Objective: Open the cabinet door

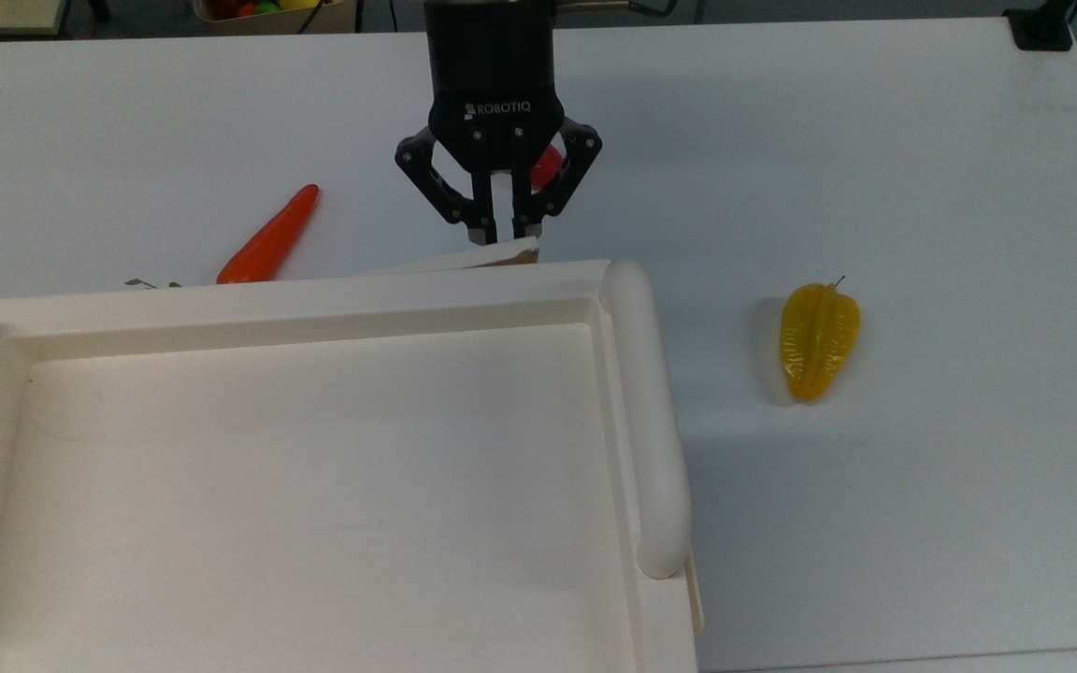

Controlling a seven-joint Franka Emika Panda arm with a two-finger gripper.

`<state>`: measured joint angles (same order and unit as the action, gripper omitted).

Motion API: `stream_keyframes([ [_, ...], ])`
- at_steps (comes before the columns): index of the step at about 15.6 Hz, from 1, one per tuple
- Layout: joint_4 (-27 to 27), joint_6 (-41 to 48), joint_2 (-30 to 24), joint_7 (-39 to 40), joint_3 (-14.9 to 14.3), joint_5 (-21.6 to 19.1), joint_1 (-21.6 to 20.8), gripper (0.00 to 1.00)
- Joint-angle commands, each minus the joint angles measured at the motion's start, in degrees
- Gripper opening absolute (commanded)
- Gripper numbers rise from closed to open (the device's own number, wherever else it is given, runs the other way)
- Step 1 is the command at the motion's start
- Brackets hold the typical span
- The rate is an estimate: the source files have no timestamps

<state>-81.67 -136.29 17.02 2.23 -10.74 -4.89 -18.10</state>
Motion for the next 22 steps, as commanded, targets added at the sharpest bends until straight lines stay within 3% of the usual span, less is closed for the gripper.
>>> stream_keyframes([
  [1,-3.58,13.73,-5.85,-1.26,-0.68,0.41,2.18,0.09],
  [5,-3.49,28.68,-8.84,-1.26,-0.77,1.2,5.0,0.39],
  [7,-3.49,33.96,-9.11,-1.35,-0.86,2.25,5.44,0.72],
  [8,-3.49,36.68,-9.46,-1.43,-1.03,3.39,5.7,0.81],
  [9,-3.49,39.23,-10.07,-1.43,-1.03,4.44,5.79,0.96],
  [16,-4.54,51.38,-13.85,-1.43,-1.03,7.17,8.25,1.0],
  [22,-10.07,47.27,-15.61,-1.96,-1.03,7.09,8.34,1.0],
])
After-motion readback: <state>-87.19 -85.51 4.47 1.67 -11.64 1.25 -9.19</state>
